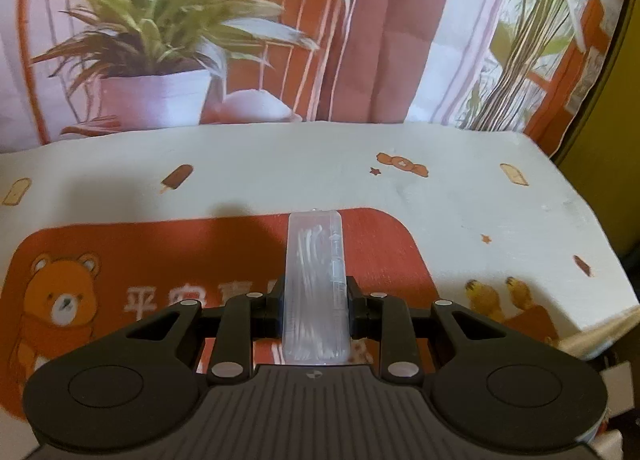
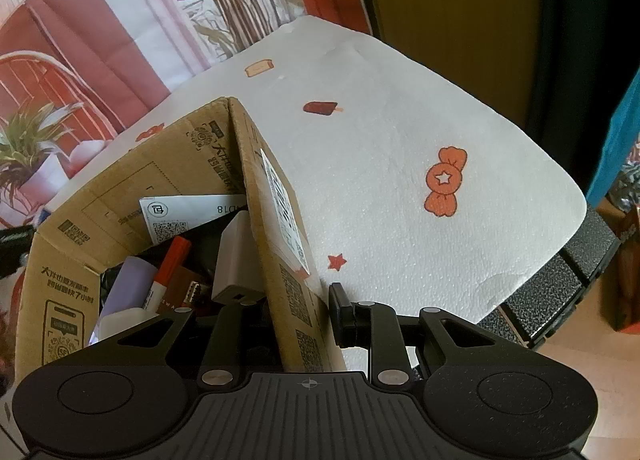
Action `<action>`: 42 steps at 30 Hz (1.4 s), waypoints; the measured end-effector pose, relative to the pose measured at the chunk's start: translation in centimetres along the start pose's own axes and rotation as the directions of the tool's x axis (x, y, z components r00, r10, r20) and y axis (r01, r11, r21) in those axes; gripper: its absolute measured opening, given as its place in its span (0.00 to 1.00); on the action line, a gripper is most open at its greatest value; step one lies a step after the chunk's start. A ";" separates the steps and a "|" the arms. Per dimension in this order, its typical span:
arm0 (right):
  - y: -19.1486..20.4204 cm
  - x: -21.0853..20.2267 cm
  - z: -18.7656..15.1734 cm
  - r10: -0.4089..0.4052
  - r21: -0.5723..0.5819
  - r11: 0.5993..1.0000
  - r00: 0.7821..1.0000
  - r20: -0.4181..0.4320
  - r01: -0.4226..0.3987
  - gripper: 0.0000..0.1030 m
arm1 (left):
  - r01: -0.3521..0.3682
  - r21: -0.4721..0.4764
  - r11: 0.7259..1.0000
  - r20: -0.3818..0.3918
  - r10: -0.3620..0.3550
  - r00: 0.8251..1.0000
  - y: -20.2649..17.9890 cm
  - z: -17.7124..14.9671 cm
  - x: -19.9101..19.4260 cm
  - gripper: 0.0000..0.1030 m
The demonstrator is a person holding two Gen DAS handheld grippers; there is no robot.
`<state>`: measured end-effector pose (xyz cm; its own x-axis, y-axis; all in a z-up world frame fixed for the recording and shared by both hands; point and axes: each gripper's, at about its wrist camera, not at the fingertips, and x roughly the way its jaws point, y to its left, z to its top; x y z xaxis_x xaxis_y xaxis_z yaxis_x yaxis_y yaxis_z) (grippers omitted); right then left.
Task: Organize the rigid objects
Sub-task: 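Lift the clear case with the left gripper and carry it into the box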
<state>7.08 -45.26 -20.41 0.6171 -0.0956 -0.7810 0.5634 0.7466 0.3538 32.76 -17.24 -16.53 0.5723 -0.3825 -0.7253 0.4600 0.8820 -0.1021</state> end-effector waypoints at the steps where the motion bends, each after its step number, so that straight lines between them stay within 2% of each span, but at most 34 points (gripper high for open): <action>1: 0.0 0.0 0.0 0.000 -0.001 1.000 1.000 0.001 0.000 0.22 | 0.000 0.005 1.000 0.007 0.000 1.000 -0.1 -0.2 -0.6 0.27; 17: 0.3 0.0 0.0 0.010 -0.036 0.999 1.000 0.003 -0.010 0.23 | 0.010 -0.005 1.000 0.099 -0.010 0.995 -0.8 -3.7 -9.7 0.27; 28: 0.3 0.0 0.1 0.009 -0.046 0.999 1.000 0.000 -0.009 0.23 | 0.055 0.004 0.998 0.121 -0.056 0.991 -1.6 -5.4 -12.2 0.27; 38: 0.3 0.0 0.1 0.012 -0.043 0.999 1.000 0.004 -0.012 0.23 | 0.082 0.032 0.996 0.178 -0.086 0.980 -2.9 -5.1 -14.4 0.27; 42: 0.3 0.0 0.0 0.012 -0.044 0.999 1.000 0.004 -0.011 0.23 | 0.111 0.051 0.992 0.198 -0.119 0.973 -3.7 -4.5 -15.0 0.27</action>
<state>7.30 -45.01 -20.31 0.6257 -0.0894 -0.7750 0.5317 0.7758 0.3398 19.44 -13.54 -8.31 0.6363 -0.5319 -0.5588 0.5549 0.8188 -0.1475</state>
